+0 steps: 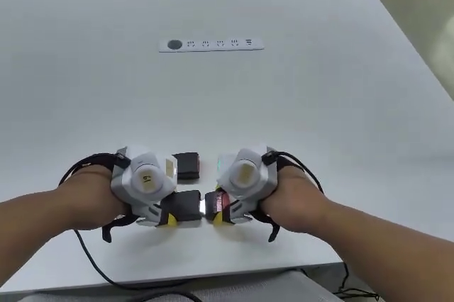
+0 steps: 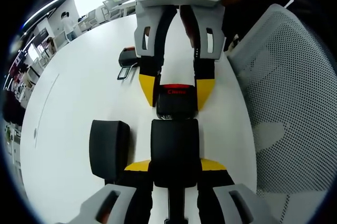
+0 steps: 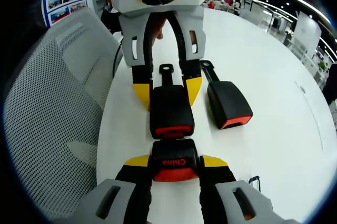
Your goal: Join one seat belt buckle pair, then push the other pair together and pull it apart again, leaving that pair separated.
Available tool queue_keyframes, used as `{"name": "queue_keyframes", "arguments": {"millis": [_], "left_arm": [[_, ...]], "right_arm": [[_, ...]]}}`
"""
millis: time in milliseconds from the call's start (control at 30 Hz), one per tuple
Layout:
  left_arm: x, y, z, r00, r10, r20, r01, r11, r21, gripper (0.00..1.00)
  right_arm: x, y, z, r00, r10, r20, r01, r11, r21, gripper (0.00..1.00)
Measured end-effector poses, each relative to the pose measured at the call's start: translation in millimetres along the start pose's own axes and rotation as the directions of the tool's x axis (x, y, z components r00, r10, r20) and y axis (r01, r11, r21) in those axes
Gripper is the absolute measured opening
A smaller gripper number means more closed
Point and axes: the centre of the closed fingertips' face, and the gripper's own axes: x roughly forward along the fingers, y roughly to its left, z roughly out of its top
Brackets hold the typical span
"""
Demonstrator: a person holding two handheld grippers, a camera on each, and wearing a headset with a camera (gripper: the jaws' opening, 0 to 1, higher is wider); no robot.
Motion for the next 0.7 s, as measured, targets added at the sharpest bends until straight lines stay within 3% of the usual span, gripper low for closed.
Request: {"name": "queue_keyframes", "arguments": {"millis": [67,367,533,700], "left_arm": [[-0.6,0.4,0.0,1.0,-0.004,-0.001,0.004,1.0,0.006,0.32],[-2.1,-0.3,1.5,1.0,0.0,-0.003,0.0,1.0,-0.002,0.33],[-3.6,-0.8,0.2,0.9994,0.004,0.034,-0.004,1.0,-0.018,0.32],[-4.0,0.0,1.0,0.9985,-0.001,0.056,0.002,1.0,-0.02,0.32]], "right_arm": [[-9.8,0.5,0.6,1.0,0.0,0.002,0.0,1.0,-0.003,0.3],[-8.2,-0.2,-0.1,1.0,-0.003,0.0,0.003,1.0,-0.007,0.31],[-11.3,-0.2,-2.3,1.0,-0.006,0.003,0.006,0.999,-0.047,0.31],[-9.5,-3.2,-2.5,0.9999,0.004,0.011,-0.004,0.999,-0.034,0.31]]}}
